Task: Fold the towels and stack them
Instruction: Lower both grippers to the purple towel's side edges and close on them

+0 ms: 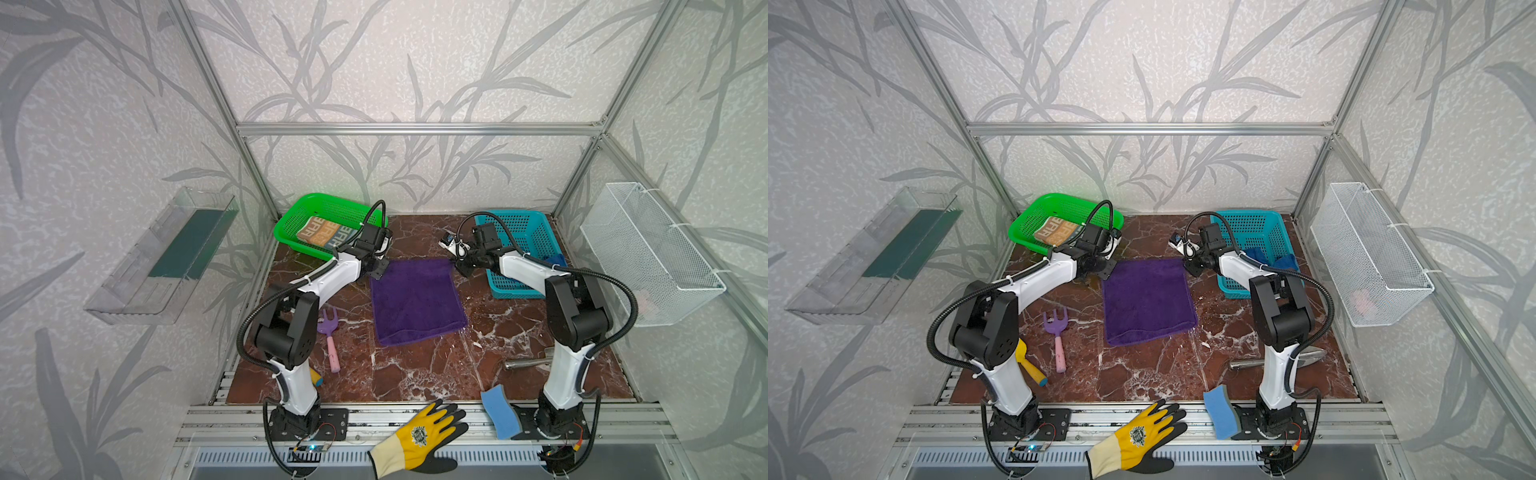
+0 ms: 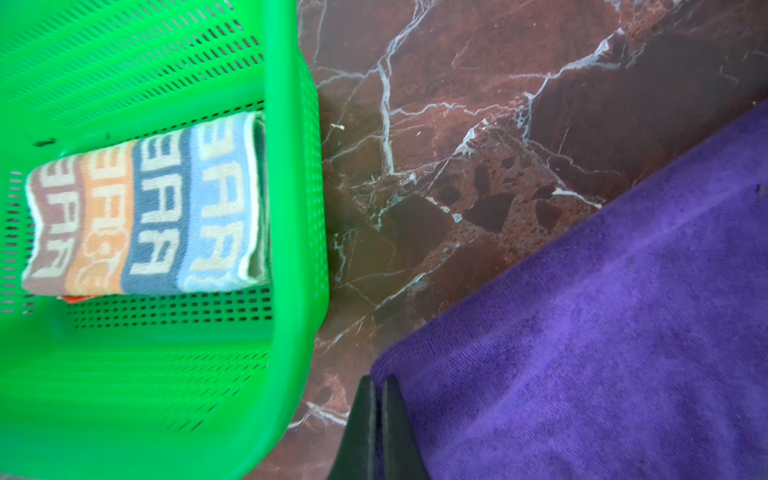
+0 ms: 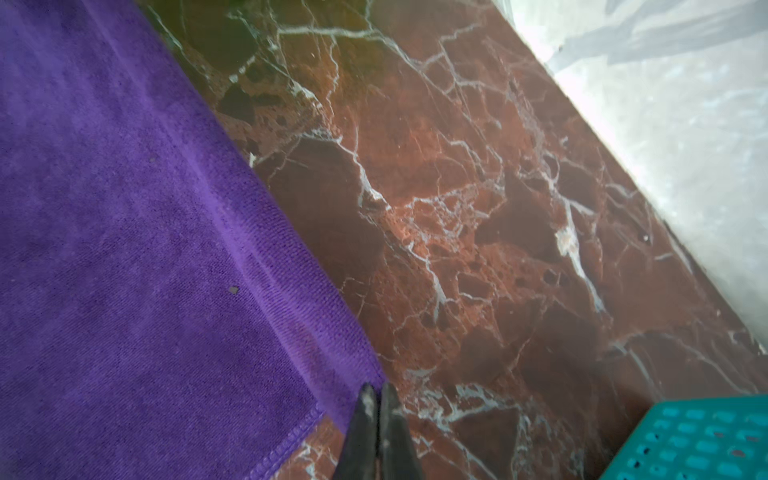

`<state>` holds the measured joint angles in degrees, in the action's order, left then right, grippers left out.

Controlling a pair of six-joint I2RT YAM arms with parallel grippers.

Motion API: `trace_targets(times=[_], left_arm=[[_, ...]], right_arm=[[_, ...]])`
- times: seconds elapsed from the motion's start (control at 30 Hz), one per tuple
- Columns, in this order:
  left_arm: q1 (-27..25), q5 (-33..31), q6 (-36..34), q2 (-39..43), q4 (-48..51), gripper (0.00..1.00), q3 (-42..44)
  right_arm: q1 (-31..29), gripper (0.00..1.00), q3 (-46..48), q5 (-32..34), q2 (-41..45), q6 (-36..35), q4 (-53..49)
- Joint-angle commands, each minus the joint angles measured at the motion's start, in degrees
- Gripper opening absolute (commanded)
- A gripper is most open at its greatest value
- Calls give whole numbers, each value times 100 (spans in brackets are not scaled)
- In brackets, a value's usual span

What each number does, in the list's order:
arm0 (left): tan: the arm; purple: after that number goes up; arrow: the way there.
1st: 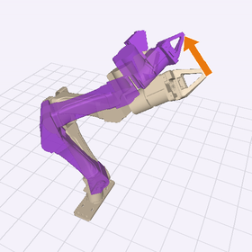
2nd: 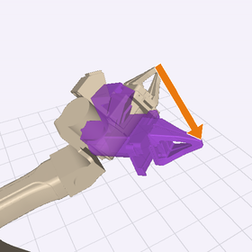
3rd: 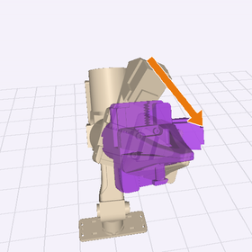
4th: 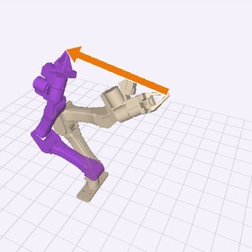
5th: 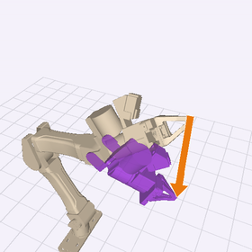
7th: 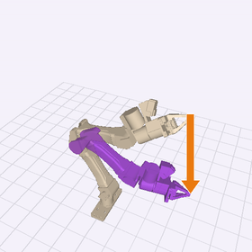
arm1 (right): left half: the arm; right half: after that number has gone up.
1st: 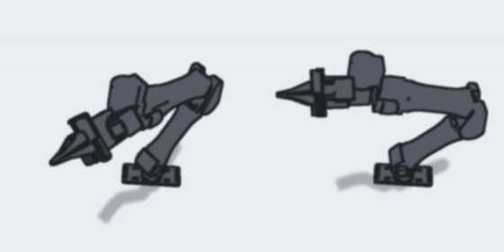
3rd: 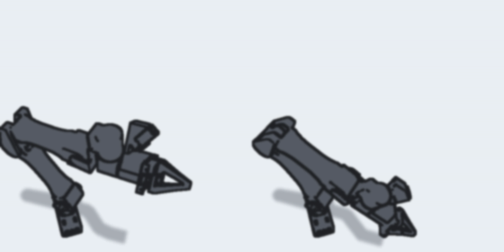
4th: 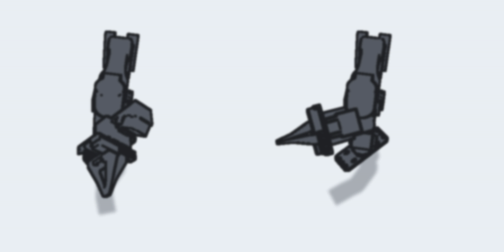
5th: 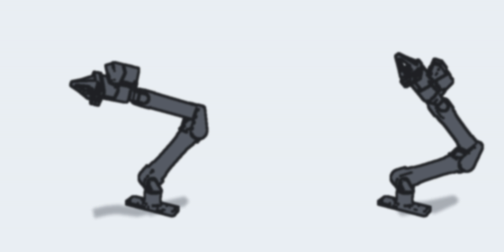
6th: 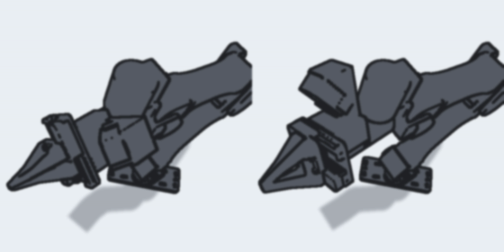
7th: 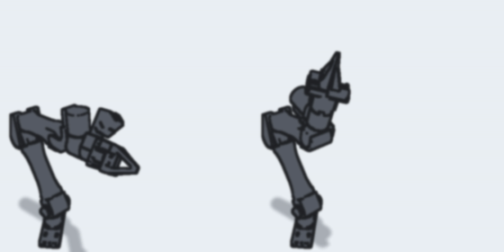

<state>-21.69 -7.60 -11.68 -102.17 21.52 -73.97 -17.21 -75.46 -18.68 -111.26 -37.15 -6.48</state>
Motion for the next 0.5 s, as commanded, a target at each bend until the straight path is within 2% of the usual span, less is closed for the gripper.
trace_targets(times=[0.0,0.27,0.47], left_arm=[[-8,-63,-153,487,-391,0,390],[-139,195,-19,1285,-677,0,1305],[-477,295,68,1787,-729,0,1693]], right_arm=[[43,0,96,-284,259,-273,435],[111,0,280,-441,409,-509,492],[182,0,461,-545,658,-556,460]])
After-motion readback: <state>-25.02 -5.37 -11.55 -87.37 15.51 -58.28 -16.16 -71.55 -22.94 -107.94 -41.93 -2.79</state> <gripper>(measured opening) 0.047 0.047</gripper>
